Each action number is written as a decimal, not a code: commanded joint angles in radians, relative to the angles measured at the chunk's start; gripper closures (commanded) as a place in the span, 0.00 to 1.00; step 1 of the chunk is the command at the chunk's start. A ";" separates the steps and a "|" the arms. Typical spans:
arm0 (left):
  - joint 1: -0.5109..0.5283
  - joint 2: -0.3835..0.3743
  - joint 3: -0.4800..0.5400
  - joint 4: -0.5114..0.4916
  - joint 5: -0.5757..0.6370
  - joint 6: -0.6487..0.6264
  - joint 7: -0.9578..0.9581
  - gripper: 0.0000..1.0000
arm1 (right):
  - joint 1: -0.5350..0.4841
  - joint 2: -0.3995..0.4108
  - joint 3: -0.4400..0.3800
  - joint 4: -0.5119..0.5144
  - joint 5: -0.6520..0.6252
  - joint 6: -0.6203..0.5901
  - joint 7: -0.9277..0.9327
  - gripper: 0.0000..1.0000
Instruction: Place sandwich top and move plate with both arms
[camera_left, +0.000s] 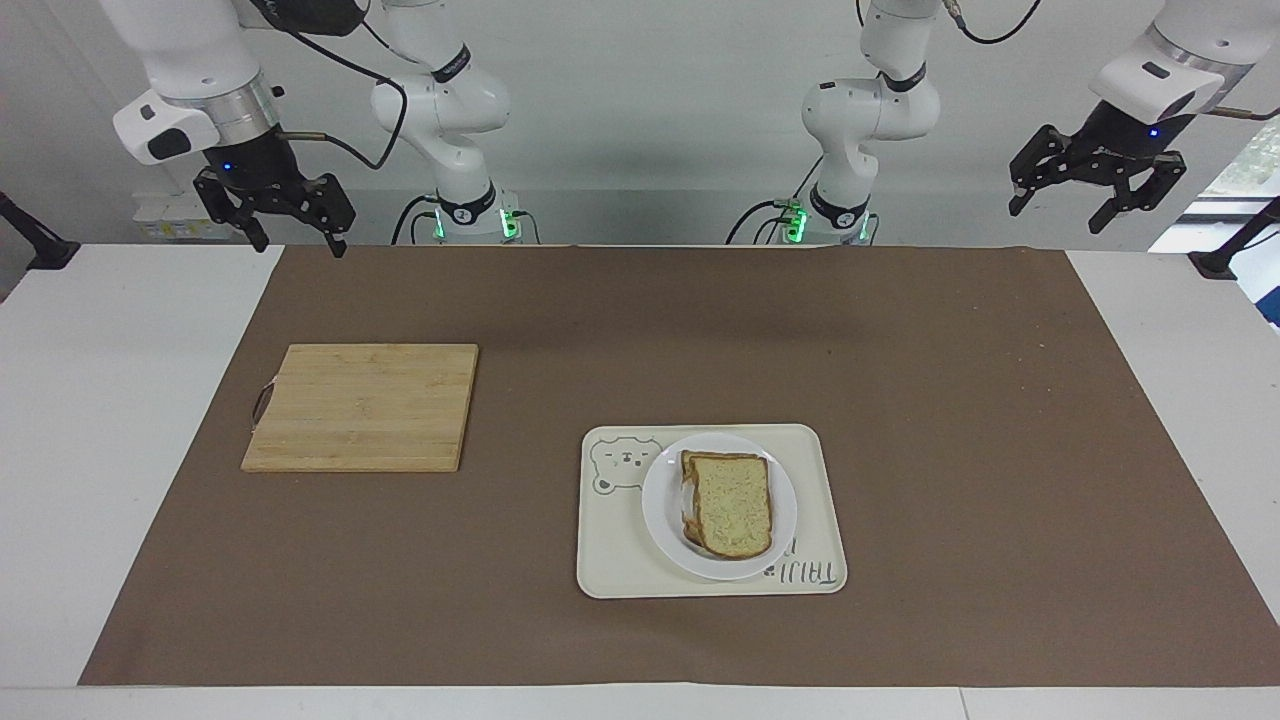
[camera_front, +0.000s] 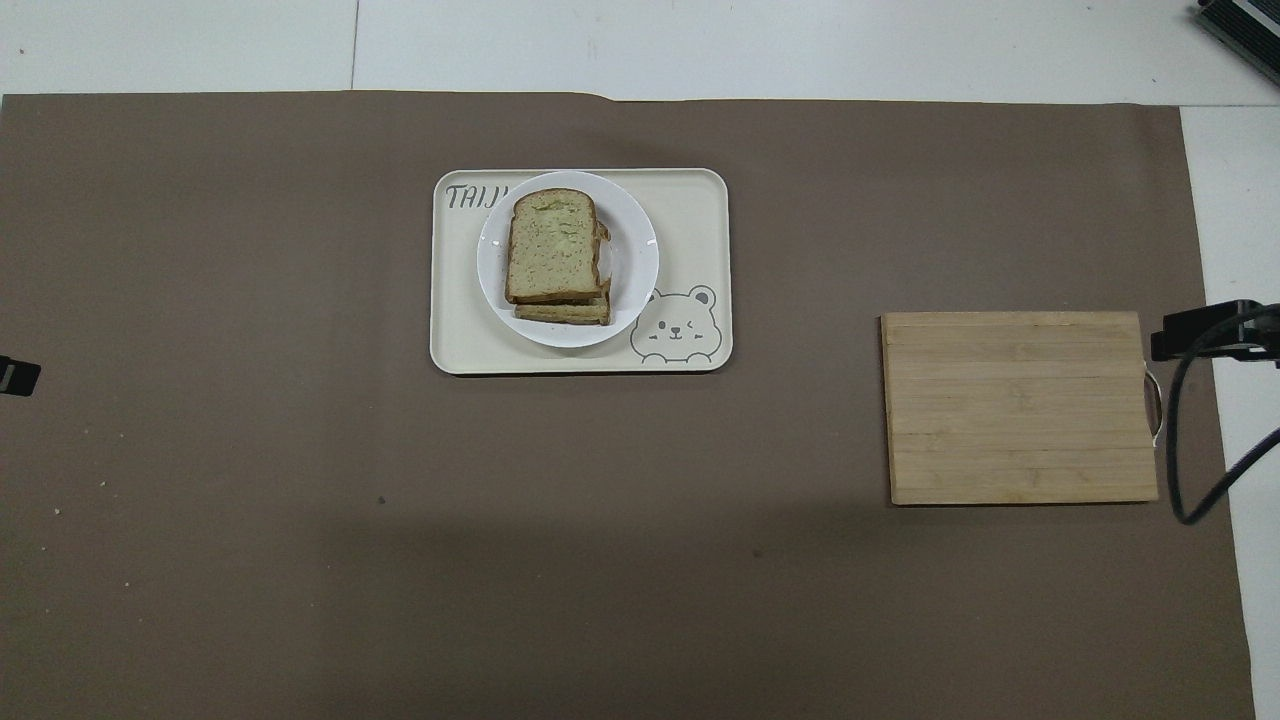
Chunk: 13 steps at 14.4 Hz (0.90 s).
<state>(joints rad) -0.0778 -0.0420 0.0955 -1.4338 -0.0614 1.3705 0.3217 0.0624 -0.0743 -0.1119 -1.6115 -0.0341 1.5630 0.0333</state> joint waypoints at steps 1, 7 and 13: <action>-0.002 -0.013 -0.007 -0.014 0.015 -0.011 -0.016 0.00 | 0.000 -0.028 0.005 -0.036 0.010 0.015 -0.003 0.00; -0.007 -0.006 -0.008 -0.013 0.020 0.016 -0.102 0.00 | -0.001 -0.016 0.014 -0.019 0.013 0.015 -0.009 0.00; -0.008 0.001 -0.010 -0.011 0.052 0.058 -0.112 0.00 | -0.001 -0.016 0.014 -0.019 0.013 0.009 -0.007 0.00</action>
<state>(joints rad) -0.0779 -0.0373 0.0877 -1.4360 -0.0459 1.4088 0.2272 0.0634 -0.0751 -0.1010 -1.6132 -0.0336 1.5637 0.0333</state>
